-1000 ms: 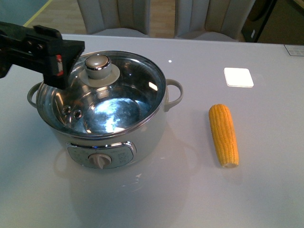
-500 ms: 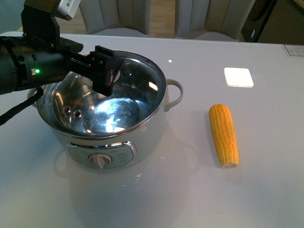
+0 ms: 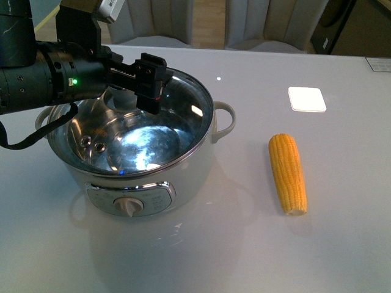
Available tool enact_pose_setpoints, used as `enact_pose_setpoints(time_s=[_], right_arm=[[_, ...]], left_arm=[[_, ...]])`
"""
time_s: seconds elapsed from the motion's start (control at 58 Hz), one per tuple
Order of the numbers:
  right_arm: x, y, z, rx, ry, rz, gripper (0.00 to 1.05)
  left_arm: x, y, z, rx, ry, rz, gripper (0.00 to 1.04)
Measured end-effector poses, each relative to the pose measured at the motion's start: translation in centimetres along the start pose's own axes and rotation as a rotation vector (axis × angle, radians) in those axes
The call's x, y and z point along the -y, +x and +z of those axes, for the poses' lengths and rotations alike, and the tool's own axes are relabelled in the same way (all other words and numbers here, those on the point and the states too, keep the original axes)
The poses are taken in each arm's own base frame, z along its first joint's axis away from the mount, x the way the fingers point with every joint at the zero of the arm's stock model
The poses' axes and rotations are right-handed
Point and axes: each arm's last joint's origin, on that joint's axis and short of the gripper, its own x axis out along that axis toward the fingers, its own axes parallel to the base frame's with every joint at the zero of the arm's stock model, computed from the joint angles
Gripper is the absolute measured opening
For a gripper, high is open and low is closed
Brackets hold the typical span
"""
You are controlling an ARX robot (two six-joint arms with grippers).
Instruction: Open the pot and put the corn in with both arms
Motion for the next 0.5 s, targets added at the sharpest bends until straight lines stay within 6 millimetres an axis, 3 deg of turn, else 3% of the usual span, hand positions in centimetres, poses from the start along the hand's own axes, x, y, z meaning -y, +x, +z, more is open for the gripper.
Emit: enact_pose_setpoints(time_s=[0.19,0.5], right_arm=[[0.00,0.00,0.00,0.000,0.000,0.000,0.96],[0.00,0.00,0.00,0.000,0.000,0.000,0.96]], left_arm=[[-0.41,0.38,-1.01,-0.035,-0.038,0.003,0.98],[-0.97,0.43,-0.81,-0.032,-0.056,0.016,0.98]])
